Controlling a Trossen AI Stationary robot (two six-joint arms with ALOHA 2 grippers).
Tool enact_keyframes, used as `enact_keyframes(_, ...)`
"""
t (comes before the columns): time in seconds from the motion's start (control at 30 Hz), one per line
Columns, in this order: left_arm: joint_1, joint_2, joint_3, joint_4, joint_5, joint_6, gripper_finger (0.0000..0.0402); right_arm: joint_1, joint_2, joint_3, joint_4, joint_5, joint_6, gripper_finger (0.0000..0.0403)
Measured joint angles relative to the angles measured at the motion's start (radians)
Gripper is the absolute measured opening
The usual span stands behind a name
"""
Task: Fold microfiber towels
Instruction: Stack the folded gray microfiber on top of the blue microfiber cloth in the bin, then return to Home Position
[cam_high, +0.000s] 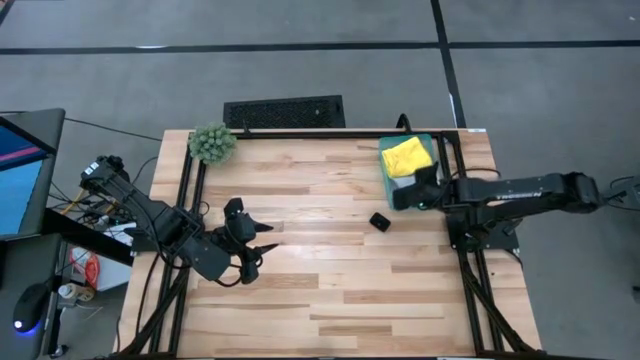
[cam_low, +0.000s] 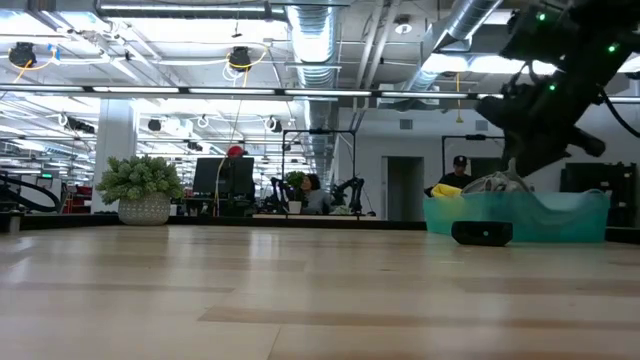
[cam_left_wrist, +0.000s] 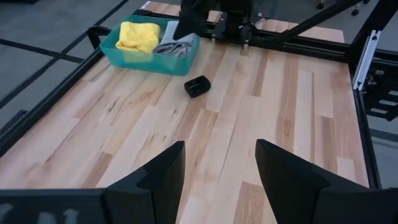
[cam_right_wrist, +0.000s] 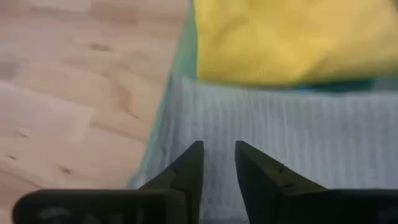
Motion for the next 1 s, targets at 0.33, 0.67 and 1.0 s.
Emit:
enact_keyframes(0.33,-0.013,0.0,0.0,-0.001,0.001,0.001,0.019,0.034,0.182,-0.01,0.108,-0.064,0.046,0.0086)
enact_keyframes(0.67,-0.013,0.0,0.0,-0.009,-0.061,0.008,0.019,-0.018,0.239,0.006,0.069,-0.07,-0.007,0.0081)
enact_keyframes(1.0,-0.075,-0.096,0.0,-0.033,-0.204,0.144,0.019,0.2,-0.162,0.1,-0.016,-0.018,-0.232,0.0081)
